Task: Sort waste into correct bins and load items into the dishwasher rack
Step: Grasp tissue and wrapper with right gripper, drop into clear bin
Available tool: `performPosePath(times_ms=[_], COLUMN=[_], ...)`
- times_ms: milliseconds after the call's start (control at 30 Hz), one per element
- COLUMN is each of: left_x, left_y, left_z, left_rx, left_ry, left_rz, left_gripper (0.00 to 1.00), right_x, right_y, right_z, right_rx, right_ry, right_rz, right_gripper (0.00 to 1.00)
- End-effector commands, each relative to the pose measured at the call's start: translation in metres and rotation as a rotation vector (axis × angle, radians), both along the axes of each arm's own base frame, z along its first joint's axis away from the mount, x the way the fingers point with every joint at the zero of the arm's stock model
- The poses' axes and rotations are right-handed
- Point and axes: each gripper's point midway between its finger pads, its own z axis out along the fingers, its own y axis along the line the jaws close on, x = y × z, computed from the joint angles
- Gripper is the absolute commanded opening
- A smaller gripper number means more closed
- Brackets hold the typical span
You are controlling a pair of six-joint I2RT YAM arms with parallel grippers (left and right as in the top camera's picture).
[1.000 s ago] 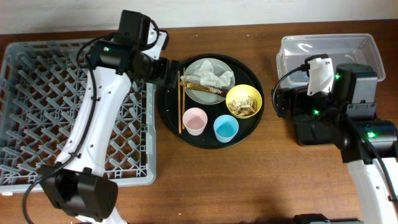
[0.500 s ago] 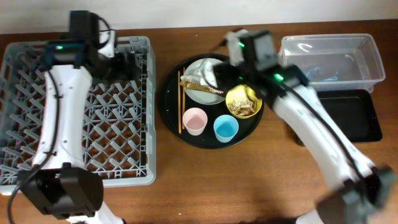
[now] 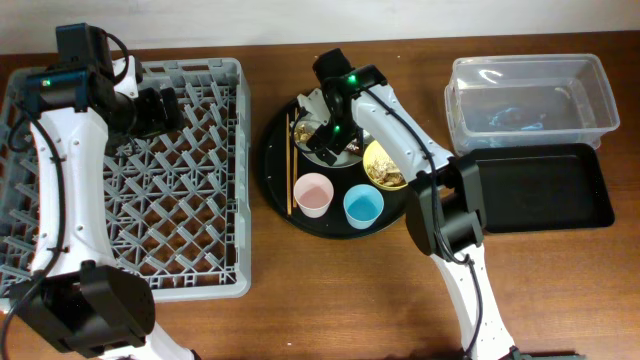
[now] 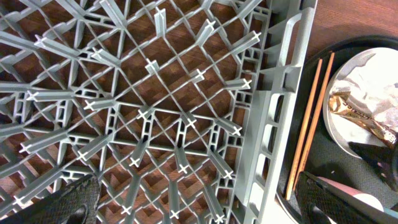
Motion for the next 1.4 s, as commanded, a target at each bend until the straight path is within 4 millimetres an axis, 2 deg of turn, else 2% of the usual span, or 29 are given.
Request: performPosePath(times_ms=[0, 100, 133, 200, 267, 333, 367, 433, 467, 500, 567, 600, 633, 767, 833, 900, 1000, 1067, 1267, 1333, 1367], left_x=[0.003, 0.003, 0.003, 0.003, 0.003, 0.004, 0.004, 0.004, 0.004, 0.004, 0.004, 0.004, 0.004, 0.005, 0.005, 0.005, 0.006, 0.006, 0.005, 0.004, 0.003], left_y=[0.0, 0.0, 0.0, 0.0, 0.0, 0.0, 0.0, 0.0, 0.0, 0.0, 0.0, 0.0, 0.0, 0.0, -0.001, -0.001, -0.001, -0.001, -0.001, -0.001, -0.001], left_z=[0.003, 0.003, 0.003, 0.003, 0.003, 0.003, 0.003, 0.003, 0.003, 0.003, 0.003, 0.003, 0.003, 0.004, 0.004, 0.004, 0.004, 0.004, 0.004, 0.003, 0.003], left_rx=[-0.001, -0.001, -0.001, 0.002, 0.001, 0.002, 0.002, 0.002, 0.002, 0.002, 0.002, 0.002, 0.002, 0.002, -0.001, 0.0, 0.0, 0.0, -0.001, -0.002, -0.002], left_ry=[-0.01, -0.01, -0.01, -0.009, -0.01, -0.013, -0.013, -0.013, -0.014, -0.014, -0.014, -0.014, -0.014, -0.017, -0.019, -0.02, -0.021, -0.021, -0.018, -0.012, -0.011], left_rz=[-0.016, -0.016, -0.016, -0.015, -0.015, -0.015, -0.015, -0.015, -0.015, -0.015, -0.015, -0.016, -0.016, -0.016, -0.019, -0.019, -0.019, -0.019, -0.019, -0.019, -0.019], left_gripper=[0.99, 0.99, 0.99, 0.99, 0.99, 0.99, 0.99, 0.99, 0.99, 0.99, 0.99, 0.99, 0.99, 0.99, 0.99, 0.99, 0.99, 0.99, 0.99, 0.99, 0.99], right_x=[0.0, 0.001, 0.001, 0.003, 0.015, 0.028, 0.035, 0.047, 0.05, 0.053, 0.06, 0.062, 0.063, 0.053, 0.046, 0.04, 0.034, 0.021, 0.018, 0.013, 0.014], right_y=[0.002, 0.002, 0.001, 0.002, -0.003, -0.01, -0.016, -0.043, -0.057, -0.073, -0.132, -0.159, -0.189, -0.281, -0.319, -0.343, -0.365, -0.389, -0.399, -0.401, -0.401], right_z=[-0.021, -0.024, -0.024, -0.022, -0.001, 0.037, 0.064, 0.136, 0.159, 0.177, 0.215, 0.22, 0.219, 0.211, 0.207, 0.2, 0.179, 0.157, 0.107, 0.097, 0.095], right_rx=[0.002, 0.004, 0.003, 0.01, 0.033, 0.075, 0.099, 0.167, 0.19, 0.206, 0.233, 0.231, 0.219, 0.175, 0.159, 0.156, 0.156, 0.11, 0.152, 0.146, 0.156], right_ry=[0.031, 0.028, 0.029, 0.027, -0.007, -0.057, -0.091, -0.18, -0.209, -0.236, -0.304, -0.315, -0.313, -0.283, -0.27, -0.249, -0.188, -0.137, -0.054, -0.042, -0.041], right_rz=[0.026, 0.02, 0.011, -0.032, -0.141, -0.219, -0.257, -0.372, -0.421, -0.47, -0.605, -0.66, -0.715, -0.889, -0.964, -1.036, -1.151, -1.436, -1.942, -2.063, -2.091], right_gripper=[0.99, 0.64, 0.48, 0.24, 0.04, 0.04, 0.04, 0.04, 0.04, 0.04, 0.04, 0.04, 0.04, 0.04, 0.04, 0.04, 0.04, 0.04, 0.04, 0.04, 0.08])
